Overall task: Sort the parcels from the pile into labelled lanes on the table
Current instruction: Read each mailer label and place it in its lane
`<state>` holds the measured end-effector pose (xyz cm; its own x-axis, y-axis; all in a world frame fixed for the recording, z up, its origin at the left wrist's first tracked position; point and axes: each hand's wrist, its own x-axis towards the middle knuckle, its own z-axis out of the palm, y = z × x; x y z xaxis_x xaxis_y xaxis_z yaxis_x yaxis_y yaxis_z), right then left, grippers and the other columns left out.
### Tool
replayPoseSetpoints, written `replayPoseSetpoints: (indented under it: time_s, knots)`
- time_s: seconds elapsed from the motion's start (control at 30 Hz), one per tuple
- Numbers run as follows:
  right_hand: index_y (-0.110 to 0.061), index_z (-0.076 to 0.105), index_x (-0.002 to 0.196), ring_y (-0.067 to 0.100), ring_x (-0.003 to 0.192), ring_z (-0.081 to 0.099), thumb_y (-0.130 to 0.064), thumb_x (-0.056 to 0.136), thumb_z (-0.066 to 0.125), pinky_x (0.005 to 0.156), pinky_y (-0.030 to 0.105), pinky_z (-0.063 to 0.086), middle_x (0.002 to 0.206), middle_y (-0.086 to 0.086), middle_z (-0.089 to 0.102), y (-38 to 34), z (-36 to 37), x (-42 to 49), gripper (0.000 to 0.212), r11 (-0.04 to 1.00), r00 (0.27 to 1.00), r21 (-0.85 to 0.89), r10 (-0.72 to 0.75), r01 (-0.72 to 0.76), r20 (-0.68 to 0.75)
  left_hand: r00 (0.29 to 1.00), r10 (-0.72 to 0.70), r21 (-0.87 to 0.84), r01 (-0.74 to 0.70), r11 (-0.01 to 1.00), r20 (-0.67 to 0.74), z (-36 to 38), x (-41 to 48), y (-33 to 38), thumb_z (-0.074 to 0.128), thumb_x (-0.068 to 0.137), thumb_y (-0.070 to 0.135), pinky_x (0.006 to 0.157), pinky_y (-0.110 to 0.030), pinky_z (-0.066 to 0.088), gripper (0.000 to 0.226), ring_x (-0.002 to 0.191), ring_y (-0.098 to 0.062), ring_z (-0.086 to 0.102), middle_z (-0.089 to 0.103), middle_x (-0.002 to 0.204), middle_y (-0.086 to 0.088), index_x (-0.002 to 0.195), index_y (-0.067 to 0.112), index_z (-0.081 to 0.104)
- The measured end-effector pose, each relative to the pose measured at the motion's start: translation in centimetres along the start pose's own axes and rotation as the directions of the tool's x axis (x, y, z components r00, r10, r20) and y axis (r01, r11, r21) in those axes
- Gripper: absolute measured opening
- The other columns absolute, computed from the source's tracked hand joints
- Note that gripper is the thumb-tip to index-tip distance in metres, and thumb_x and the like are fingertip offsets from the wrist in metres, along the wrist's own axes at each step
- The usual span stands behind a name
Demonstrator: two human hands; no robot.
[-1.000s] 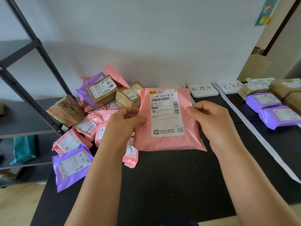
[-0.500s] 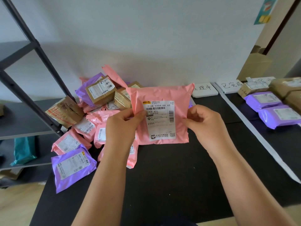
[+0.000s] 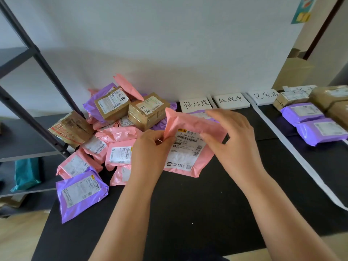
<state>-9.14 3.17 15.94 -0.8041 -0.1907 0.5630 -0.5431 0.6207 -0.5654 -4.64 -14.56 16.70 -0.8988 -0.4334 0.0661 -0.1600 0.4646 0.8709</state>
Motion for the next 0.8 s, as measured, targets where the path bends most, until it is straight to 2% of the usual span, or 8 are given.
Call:
replayPoseSetpoints:
  time_s: [0.07,0.17,0.27,0.33,0.5,0.6,0.73,0.8]
  knots:
    - [-0.021,0.070,0.113,0.017,0.107,0.063,-0.035,0.081,0.066,0.096,0.050,0.048,0.111,-0.007,0.070,0.6,0.2,-0.4,0.035,0.999,0.999,-0.013,-0.033,0.033,0.022,0.999,0.032,0.063,-0.033,0.997,0.018,0.7,-0.2,0.2,0.066,0.093,0.031,0.066,-0.028,0.047,0.005,0.076,-0.008,0.059,0.063,0.087,0.011,0.090,0.031,0.070]
    - [-0.017,0.073,0.095,0.015,0.084,0.066,-0.030,0.085,0.068,0.077,0.048,0.054,0.091,-0.008,0.070,2.1,-0.2,-0.8,0.017,0.999,0.999,0.012,-0.039,0.039,-0.018,0.997,0.062,0.081,-0.066,0.995,0.051,2.0,-0.3,0.4,0.067,0.093,0.031,0.063,-0.021,0.040,0.004,0.077,-0.007,0.056,0.059,0.087,0.013,0.091,0.032,0.070]
    - [-0.014,0.072,0.087,0.012,0.076,0.064,-0.016,0.084,0.077,0.069,0.037,0.055,0.084,-0.008,0.068,3.6,-1.2,-1.1,0.006,1.000,0.998,-0.011,-0.002,0.001,-0.063,0.995,0.080,0.095,-0.085,0.992,0.057,3.6,-0.6,1.0,0.067,0.092,0.031,0.063,-0.013,0.037,0.009,0.079,-0.004,0.056,0.060,0.089,0.013,0.098,0.029,0.075]
    - [-0.013,0.072,0.086,0.009,0.074,0.063,-0.013,0.083,0.078,0.064,0.026,0.052,0.083,-0.008,0.067,4.6,-2.1,-1.2,0.007,0.999,0.997,0.000,0.035,-0.036,-0.065,0.995,0.084,0.104,-0.089,0.991,0.053,5.0,-0.9,1.6,0.067,0.092,0.030,0.063,-0.009,0.036,0.011,0.081,-0.001,0.055,0.060,0.091,0.014,0.100,0.030,0.075]
    - [-0.018,0.070,0.091,0.002,0.079,0.062,-0.019,0.087,0.075,0.065,0.012,0.048,0.087,-0.012,0.065,7.4,-4.7,-2.2,0.006,0.979,0.980,0.054,0.199,-0.197,-0.033,0.992,0.122,0.056,-0.123,0.991,0.019,8.8,-1.8,2.6,0.068,0.091,0.037,0.072,-0.011,0.044,0.025,0.092,-0.001,0.059,0.060,0.108,0.014,0.116,0.032,0.069]
    - [-0.024,0.067,0.093,0.000,0.083,0.063,-0.025,0.090,0.070,0.065,0.011,0.046,0.089,-0.014,0.065,9.2,-6.3,-2.8,0.005,0.921,0.925,0.123,0.377,-0.370,-0.041,0.991,0.126,0.047,-0.124,0.991,-0.042,10.7,-2.6,2.5,0.068,0.091,0.044,0.075,-0.010,0.045,0.042,0.096,0.004,0.057,0.050,0.122,0.017,0.131,0.033,0.059]
    - [-0.023,0.066,0.097,0.000,0.086,0.063,-0.020,0.093,0.066,0.063,0.010,0.046,0.090,-0.016,0.064,11.2,-7.9,-3.1,0.005,0.834,0.833,0.165,0.545,-0.527,-0.094,0.990,0.061,0.081,-0.051,0.995,-0.129,12.3,-3.1,1.5,0.068,0.092,0.031,0.097,-0.034,0.050,0.041,0.118,-0.011,0.052,0.050,0.131,0.010,0.131,0.033,0.056]
    - [-0.023,0.065,0.096,-0.002,0.084,0.062,-0.019,0.094,0.065,0.059,0.006,0.046,0.087,-0.020,0.061,11.8,-8.3,-3.2,0.005,0.800,0.794,0.187,0.595,-0.570,-0.122,0.998,0.015,0.056,-0.012,0.998,-0.055,13.0,-3.0,1.2,0.067,0.091,0.030,0.091,-0.028,0.050,0.039,0.115,-0.009,0.055,0.053,0.128,0.010,0.129,0.032,0.056]
